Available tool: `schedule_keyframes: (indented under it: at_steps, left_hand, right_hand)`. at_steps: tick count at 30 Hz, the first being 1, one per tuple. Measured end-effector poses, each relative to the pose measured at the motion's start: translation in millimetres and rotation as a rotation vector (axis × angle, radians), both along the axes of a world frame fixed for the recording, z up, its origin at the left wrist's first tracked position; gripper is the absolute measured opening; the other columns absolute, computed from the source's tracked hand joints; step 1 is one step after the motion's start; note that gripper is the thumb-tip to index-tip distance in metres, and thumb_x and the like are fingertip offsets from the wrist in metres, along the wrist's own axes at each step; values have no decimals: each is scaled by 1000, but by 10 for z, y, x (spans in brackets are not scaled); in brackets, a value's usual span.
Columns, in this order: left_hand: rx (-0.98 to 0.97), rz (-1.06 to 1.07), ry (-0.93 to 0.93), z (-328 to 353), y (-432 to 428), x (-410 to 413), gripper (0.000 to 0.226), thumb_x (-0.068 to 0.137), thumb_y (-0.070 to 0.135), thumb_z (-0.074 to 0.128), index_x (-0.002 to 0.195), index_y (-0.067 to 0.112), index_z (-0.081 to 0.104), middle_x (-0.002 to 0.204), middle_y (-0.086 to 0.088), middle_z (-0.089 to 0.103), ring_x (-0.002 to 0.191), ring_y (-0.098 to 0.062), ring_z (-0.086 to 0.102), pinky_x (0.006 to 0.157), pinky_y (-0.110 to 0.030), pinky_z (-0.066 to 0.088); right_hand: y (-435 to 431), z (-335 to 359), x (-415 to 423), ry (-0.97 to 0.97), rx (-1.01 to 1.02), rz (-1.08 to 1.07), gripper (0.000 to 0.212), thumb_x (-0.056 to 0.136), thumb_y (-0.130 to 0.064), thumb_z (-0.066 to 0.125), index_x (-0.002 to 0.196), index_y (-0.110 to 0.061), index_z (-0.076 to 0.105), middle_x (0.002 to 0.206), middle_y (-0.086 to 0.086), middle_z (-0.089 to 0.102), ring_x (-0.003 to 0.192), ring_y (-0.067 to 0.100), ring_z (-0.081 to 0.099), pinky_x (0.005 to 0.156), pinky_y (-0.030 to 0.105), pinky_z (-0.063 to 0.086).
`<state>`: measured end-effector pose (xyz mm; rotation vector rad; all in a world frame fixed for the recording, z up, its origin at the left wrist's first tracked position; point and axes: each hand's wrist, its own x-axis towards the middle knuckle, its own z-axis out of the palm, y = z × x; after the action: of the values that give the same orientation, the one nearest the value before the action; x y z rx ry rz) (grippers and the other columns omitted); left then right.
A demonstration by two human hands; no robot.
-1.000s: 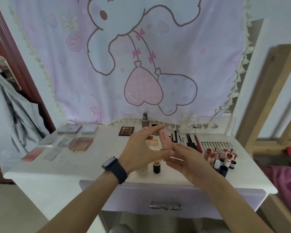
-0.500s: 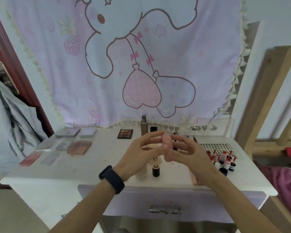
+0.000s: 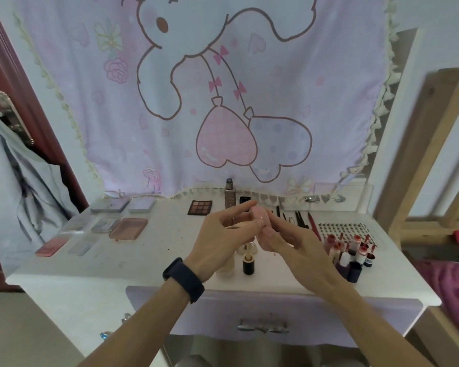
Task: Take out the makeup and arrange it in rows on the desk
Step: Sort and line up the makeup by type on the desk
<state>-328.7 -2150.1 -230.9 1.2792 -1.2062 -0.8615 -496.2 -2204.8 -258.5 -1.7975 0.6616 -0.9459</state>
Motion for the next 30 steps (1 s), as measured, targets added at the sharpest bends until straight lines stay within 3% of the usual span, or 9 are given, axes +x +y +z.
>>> schedule_keyframes:
  at_steps: [5,10,15,17,19,21,24,27,30]
  left_hand:
    - [-12,43,131,-50,-6,-38,40,90,14,71,129,22,65,108,1,76,102,-19,72,89,-37,59]
    - [-5,62,237,-53,-6,-92,31,92,14,67,123,21,68,103,0,77,100,-18,73,84,-29,59]
    - [36,29,378,-44,-7,-111,34,94,24,65,126,13,67,112,-7,74,103,-23,72,92,-37,57]
    - [66,9,422,-47,-19,-76,33,96,27,62,122,8,69,112,-11,74,105,-24,71,94,-38,55]
    - [97,9,506,-57,-37,-49,31,96,27,60,115,5,71,110,-13,74,106,-23,70,89,-35,55]
    - [128,10,593,-62,-56,-31,29,96,28,60,111,6,72,110,-15,73,104,-23,70,86,-34,56]
    - [149,11,667,-56,-73,28,23,95,23,61,111,10,72,110,-15,73,101,-26,71,81,-33,59]
    - [134,16,559,-36,-82,116,27,98,12,55,122,17,67,112,-9,74,102,-27,71,78,-32,61]
    - [152,3,343,-2,-68,149,33,96,16,61,129,19,61,121,-3,71,105,-25,71,83,-31,60]
  right_hand:
    - [36,9,109,96,-101,-69,54,97,-53,44,148,-37,45,115,-19,71,103,-5,65,86,14,50]
    - [112,48,185,166,-263,-172,56,98,-55,26,144,-33,49,77,-25,61,72,-8,62,64,11,44]
    - [49,112,209,203,-348,-221,42,100,-53,25,132,-45,51,73,-21,62,68,-3,63,62,14,47]
    - [-14,147,177,177,-205,-208,48,98,-58,27,120,-37,65,78,-7,70,70,11,67,67,26,57]
    - [-97,201,135,103,51,-221,59,99,-59,31,104,-17,72,83,6,74,73,19,71,66,27,60]
    - [-136,257,113,15,296,-214,55,102,-54,37,95,-13,73,82,7,77,76,19,75,69,26,61]
    - [-179,290,112,-126,526,-267,43,102,-48,46,90,-12,68,74,7,76,73,23,76,75,37,62]
    - [-259,280,84,-199,620,-352,43,100,-49,51,104,-8,64,84,15,75,73,26,75,74,41,63]
    - [-266,267,56,-176,576,-324,46,102,-49,47,110,-6,64,85,15,76,78,25,76,77,40,63]
